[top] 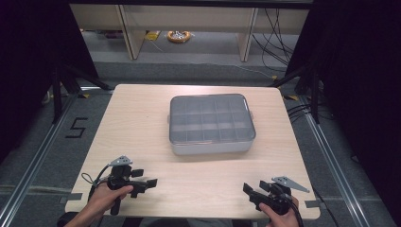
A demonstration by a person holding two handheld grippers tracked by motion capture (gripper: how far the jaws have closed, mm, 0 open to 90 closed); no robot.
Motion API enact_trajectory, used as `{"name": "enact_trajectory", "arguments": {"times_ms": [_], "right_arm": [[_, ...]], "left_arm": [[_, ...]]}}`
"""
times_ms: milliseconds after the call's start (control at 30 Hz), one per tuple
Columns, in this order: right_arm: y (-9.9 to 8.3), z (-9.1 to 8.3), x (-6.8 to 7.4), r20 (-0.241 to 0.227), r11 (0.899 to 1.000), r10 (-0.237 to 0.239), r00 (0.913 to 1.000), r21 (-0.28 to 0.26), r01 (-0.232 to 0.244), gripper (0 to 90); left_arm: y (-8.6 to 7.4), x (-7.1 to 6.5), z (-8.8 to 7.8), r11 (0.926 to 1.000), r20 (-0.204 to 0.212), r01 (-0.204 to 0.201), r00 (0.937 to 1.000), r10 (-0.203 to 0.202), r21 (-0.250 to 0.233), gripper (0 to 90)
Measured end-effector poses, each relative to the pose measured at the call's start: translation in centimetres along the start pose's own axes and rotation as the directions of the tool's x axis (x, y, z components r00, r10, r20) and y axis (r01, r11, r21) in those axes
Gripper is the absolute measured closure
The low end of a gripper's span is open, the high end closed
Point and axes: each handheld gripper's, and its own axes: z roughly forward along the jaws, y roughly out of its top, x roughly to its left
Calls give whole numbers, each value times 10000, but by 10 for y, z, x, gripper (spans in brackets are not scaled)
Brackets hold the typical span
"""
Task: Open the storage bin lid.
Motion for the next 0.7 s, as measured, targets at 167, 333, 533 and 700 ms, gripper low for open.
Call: {"name": "enact_trajectory", "arguments": {"times_ms": [167,333,533,700], "right_arm": [[4,2,-3,-62,9978,499,9987,-444,-502,249],[10,4,-10,-201,9961,559,9982,-677,-572,236],[17,4,-15,-359,9920,949,9948,-796,-975,252],[32,7,-23,-443,9906,1119,9927,-744,-1150,261]], "left_arm": [[1,2,1,10000,-36,49,10000,-49,-37,153],[3,1,2,9998,-2,161,9999,-161,-75,154],[7,5,3,9987,95,449,9990,-446,-234,155],[15,8,3,9975,88,582,9983,-579,-399,164]]}}
